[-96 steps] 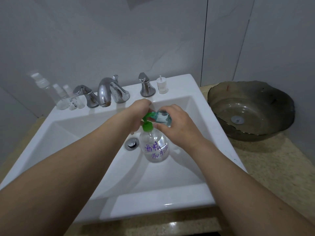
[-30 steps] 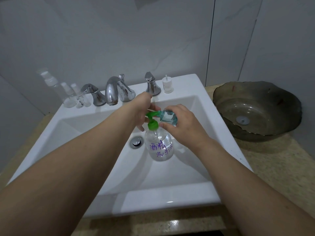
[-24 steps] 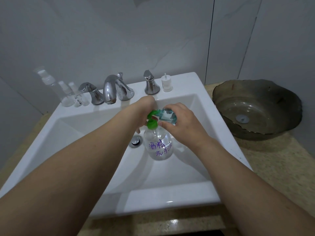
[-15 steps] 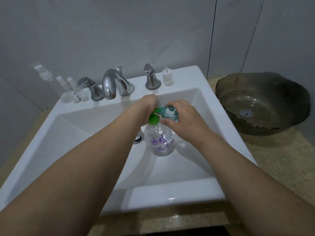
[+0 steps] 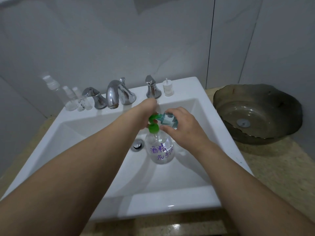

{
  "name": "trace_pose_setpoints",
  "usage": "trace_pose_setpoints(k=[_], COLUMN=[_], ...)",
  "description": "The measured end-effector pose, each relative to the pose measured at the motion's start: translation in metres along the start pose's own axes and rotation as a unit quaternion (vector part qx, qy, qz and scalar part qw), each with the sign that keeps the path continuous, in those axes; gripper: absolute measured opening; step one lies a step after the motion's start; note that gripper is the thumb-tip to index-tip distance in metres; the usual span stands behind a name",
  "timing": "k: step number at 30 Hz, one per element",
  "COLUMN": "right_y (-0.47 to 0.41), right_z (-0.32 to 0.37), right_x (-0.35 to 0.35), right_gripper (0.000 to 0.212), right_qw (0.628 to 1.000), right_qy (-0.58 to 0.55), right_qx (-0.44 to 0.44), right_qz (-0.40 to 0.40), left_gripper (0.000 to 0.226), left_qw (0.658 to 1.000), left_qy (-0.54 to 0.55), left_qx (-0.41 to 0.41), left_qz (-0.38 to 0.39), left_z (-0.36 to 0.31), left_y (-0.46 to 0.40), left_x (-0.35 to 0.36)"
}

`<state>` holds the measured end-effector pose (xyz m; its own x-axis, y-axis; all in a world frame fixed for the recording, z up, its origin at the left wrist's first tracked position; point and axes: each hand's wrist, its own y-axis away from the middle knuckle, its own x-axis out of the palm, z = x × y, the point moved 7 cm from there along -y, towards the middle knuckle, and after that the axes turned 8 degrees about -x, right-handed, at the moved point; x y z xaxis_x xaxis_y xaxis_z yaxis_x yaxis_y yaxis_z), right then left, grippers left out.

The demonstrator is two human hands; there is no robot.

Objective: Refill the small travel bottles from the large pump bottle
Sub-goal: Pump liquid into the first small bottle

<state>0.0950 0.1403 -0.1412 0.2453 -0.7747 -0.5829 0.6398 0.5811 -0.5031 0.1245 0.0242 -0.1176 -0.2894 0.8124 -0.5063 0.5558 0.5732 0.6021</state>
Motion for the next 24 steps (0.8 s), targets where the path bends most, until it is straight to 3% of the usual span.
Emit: trace_pose_setpoints(k=[18,24], right_y=[0.001,0.002], right_z=[-0.005,-0.001], right_x=[0.004,0.002], right_gripper=[0.041,0.043], right_qw=[0.999,0.999], right_qy=[0.013,-0.003], right_qx=[0.014,0.018], right_qz=[0.040,0.033], left_gripper=[0.018,0.027], left_qw=[0.999,0.999], left_qy=[-0.036,-0.040], left_qx=[-0.004,-0.007], left_qz=[-0.023,-0.009], left_z=[0.009,0.009], left_y=[-0.006,0.000], left_x=[0.008,0.007])
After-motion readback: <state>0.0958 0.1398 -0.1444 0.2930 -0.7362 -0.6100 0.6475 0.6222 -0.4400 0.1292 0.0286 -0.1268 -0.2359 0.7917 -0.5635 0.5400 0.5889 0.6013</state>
